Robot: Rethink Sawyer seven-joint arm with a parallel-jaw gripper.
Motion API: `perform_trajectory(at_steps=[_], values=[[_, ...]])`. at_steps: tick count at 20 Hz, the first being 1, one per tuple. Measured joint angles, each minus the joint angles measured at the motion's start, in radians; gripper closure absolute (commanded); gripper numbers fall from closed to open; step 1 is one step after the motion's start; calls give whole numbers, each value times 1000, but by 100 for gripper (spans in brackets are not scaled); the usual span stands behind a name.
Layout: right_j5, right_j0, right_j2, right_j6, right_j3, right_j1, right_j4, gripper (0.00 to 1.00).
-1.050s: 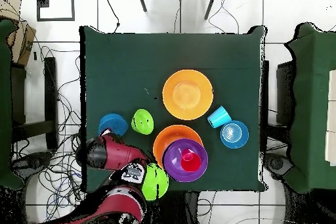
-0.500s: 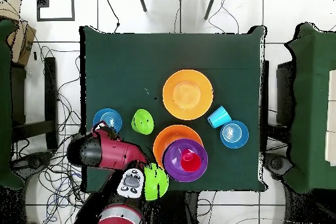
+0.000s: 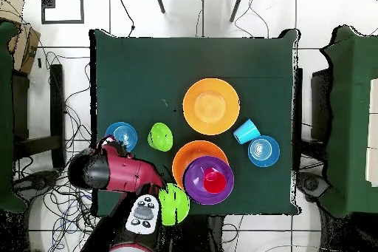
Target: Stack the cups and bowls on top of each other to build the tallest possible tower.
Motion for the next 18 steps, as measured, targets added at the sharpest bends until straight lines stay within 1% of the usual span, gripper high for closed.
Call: perform_trajectory(at_steps=[18], values=[[0, 5, -14, 0, 0, 6, 0, 0]])
